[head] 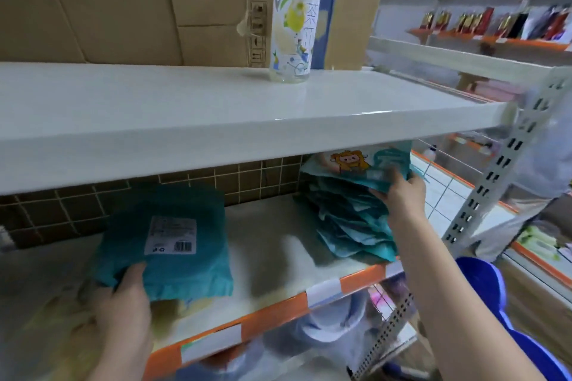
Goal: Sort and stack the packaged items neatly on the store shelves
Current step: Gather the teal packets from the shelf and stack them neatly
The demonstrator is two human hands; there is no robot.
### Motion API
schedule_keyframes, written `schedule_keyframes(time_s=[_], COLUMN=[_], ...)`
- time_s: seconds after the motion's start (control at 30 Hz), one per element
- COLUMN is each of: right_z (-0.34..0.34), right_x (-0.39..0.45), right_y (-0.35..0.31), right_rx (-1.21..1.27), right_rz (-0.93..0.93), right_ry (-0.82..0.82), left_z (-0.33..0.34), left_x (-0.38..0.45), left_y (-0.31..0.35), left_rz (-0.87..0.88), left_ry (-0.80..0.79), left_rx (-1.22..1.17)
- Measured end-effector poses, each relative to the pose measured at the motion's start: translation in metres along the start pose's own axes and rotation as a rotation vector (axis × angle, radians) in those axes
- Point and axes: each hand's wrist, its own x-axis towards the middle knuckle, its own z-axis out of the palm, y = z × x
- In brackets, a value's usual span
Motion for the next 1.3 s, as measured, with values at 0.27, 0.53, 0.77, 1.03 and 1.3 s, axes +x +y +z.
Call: schedule_keyframes(time_s=[0.27, 0.53, 0.77, 1.03, 1.3], right_z=[-0.016, -0.049, -0.064, -0.084, -0.1], right_x=[0.071, 0.082, 0.076, 0.081, 0.086], right_y=[-0.005, 0.018, 0.022, 0.023, 0.029], right_rx=[-0.722, -1.032, -0.738, -0.464, -0.386], right_rz=[-0.208, -0.379, -0.411, -0.344, -0.212], right_ry=[-0.07, -0.157, -0.225, -0.246, -0.191], left_z=[0.038, 0.103, 0.196, 0.289, 0.32], left_x=[-0.043, -0.08, -0.1, -0.118, -0.136], left_y=[-0.023, -0.004, 0.019, -0.029, -0.058], left_rz=[0.082, 0.39, 1.18, 1.572, 1.04], left_ry=[0.141, 0.027, -0.246, -0.664, -0.975], left_rx=[0.063, 0.361, 1.19, 1.276, 1.405])
